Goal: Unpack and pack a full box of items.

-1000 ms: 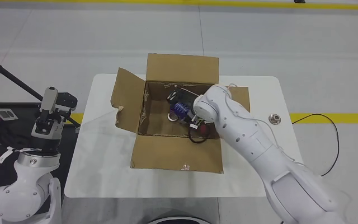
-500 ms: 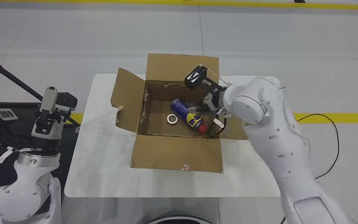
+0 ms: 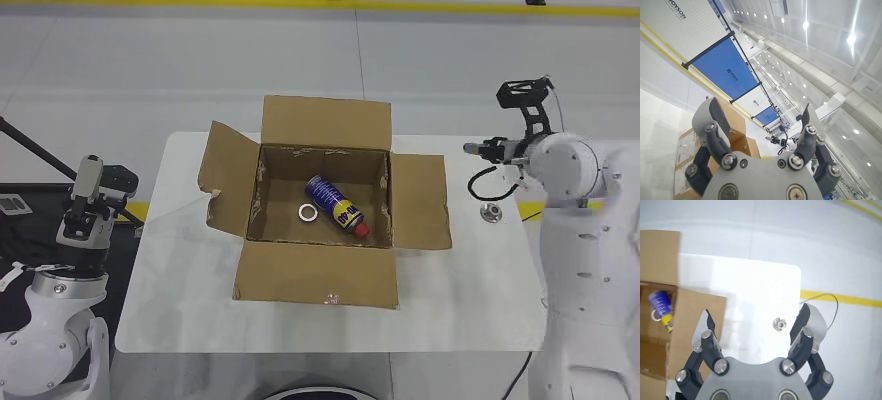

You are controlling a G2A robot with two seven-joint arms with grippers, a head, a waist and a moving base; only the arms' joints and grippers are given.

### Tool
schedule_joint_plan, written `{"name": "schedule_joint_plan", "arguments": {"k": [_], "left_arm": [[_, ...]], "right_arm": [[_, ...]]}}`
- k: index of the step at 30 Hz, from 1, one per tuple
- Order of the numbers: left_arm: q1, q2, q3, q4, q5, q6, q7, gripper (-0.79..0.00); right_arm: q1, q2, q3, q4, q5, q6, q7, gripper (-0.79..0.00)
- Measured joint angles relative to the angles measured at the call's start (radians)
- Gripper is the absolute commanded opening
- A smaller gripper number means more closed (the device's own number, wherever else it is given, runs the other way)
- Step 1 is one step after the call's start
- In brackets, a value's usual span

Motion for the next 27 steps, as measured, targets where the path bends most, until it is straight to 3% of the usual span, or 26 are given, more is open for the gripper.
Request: {"name": "schedule_joint_plan", "arguments": {"k": [5, 10, 13, 19, 27], "left_arm": [[0.0, 0.0, 0.0, 0.0, 0.0, 0.0, 0.0, 0.0], [0.0, 0.0, 0.0, 0.0, 0.0, 0.0, 0.0, 0.0], [0.0, 0.0, 0.0, 0.0, 0.0, 0.0, 0.0, 0.0], [0.0, 0.0, 0.0, 0.0, 0.0, 0.0, 0.0, 0.0], [0.0, 0.0, 0.0, 0.0, 0.0, 0.0, 0.0, 0.0]], "right_arm": [[0.096, 0.005, -0.021, 0.331, -0.068, 0.011, 0.002, -0.031], [0.148, 0.012, -0.001, 0.535, -0.051, 0.02, -0.04, -0.194], [0.156, 0.017, 0.005, 0.593, -0.048, 0.009, -0.054, -0.197], [0.152, 0.024, 0.013, 0.656, -0.02, 0.006, -0.09, -0.339], [0.154, 0.025, 0.0, 0.714, 0.016, 0.0, -0.121, -0.413]]}}
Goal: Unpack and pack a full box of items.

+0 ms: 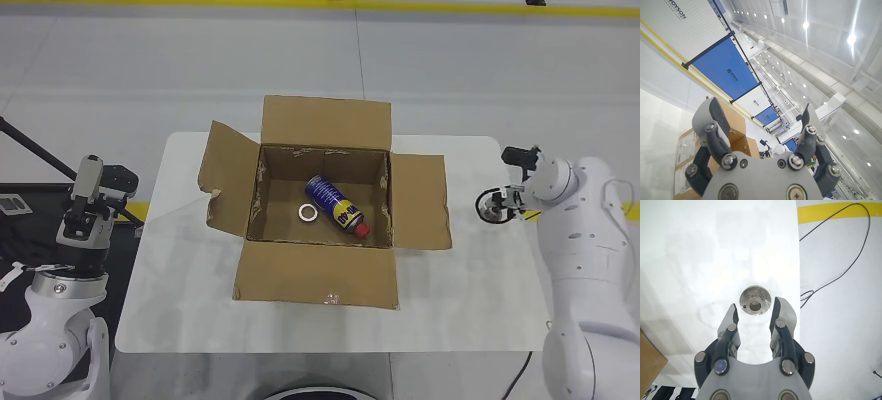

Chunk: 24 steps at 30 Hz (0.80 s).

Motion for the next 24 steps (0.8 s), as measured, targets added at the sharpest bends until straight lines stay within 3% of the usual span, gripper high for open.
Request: {"name": "schedule_joint_plan", "arguments": {"k": [24], "left_arm": [[0.0, 0.0, 0.0, 0.0, 0.0, 0.0, 0.0, 0.0]], "right_arm": [[0.064, -0.003, -0.065, 0.174, 0.052, -0.005, -0.094, -0.493]]}}
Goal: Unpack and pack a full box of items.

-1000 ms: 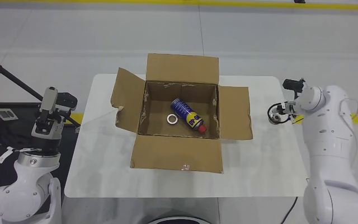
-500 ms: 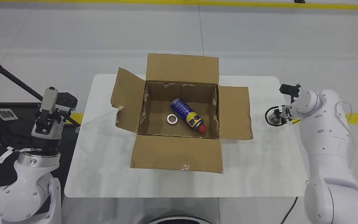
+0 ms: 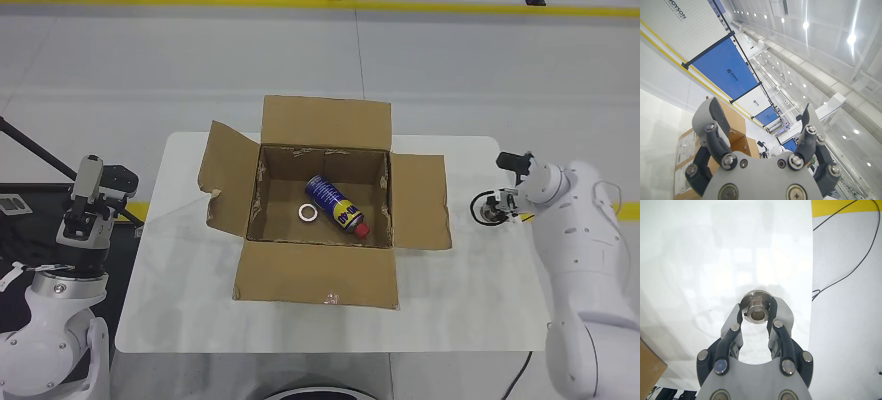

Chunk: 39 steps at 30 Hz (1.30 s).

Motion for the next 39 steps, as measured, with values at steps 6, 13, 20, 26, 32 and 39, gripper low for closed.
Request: {"name": "schedule_joint_plan", "arguments": {"k": [6, 13, 20, 26, 32, 39], "left_arm": [[0.0, 0.0, 0.0, 0.0, 0.0, 0.0, 0.0, 0.0], [0.0, 0.0, 0.0, 0.0, 0.0, 0.0, 0.0, 0.0], [0.0, 0.0, 0.0, 0.0, 0.0, 0.0, 0.0, 0.0], [0.0, 0.0, 0.0, 0.0, 0.0, 0.0, 0.0, 0.0], [0.0, 0.0, 0.0, 0.0, 0.0, 0.0, 0.0, 0.0], [0.0, 0.0, 0.0, 0.0, 0.0, 0.0, 0.0, 0.0]], "right_arm": [[0.016, -0.002, -0.021, 0.028, -0.003, 0.003, -0.01, -0.785], [0.034, 0.003, -0.024, 0.012, 0.016, 0.0, -0.021, -0.785], [-0.004, 0.01, -0.016, -0.247, 0.051, 0.011, 0.01, -0.785], [-0.159, 0.011, 0.002, -0.73, 0.138, 0.102, 0.04, -0.785], [-0.254, -0.003, -0.08, -1.063, 0.307, 0.08, 0.079, -0.785], [-0.214, -0.034, -0.303, -1.062, 0.46, -0.023, 0.151, -0.785]]}}
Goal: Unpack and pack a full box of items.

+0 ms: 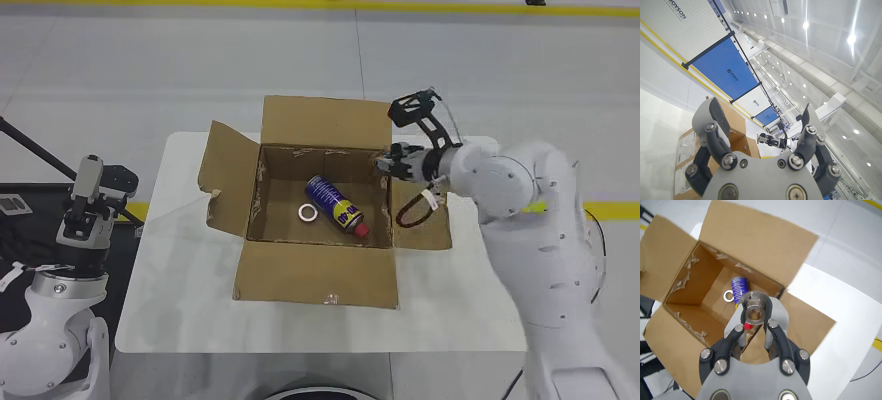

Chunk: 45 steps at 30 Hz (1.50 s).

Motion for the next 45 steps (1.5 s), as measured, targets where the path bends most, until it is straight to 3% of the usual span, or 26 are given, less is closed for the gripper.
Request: {"name": "schedule_joint_plan", "arguments": {"k": [6, 19, 36, 45], "left_arm": [[0.0, 0.0, 0.0, 0.0, 0.0, 0.0, 0.0, 0.0], [0.0, 0.0, 0.0, 0.0, 0.0, 0.0, 0.0, 0.0], [0.0, 0.0, 0.0, 0.0, 0.0, 0.0, 0.0, 0.0], [0.0, 0.0, 0.0, 0.0, 0.0, 0.0, 0.0, 0.0]], "right_arm": [[0.061, -0.033, -0.169, 0.104, 0.102, -0.049, 0.019, -0.785], [0.129, -0.111, -0.418, 0.278, 0.099, -0.007, -0.109, -0.785], [0.204, -0.203, -0.597, 0.497, 0.037, 0.005, -0.124, -0.785], [0.222, -0.239, -0.632, 0.56, 0.018, -0.005, -0.118, -0.573]]}}
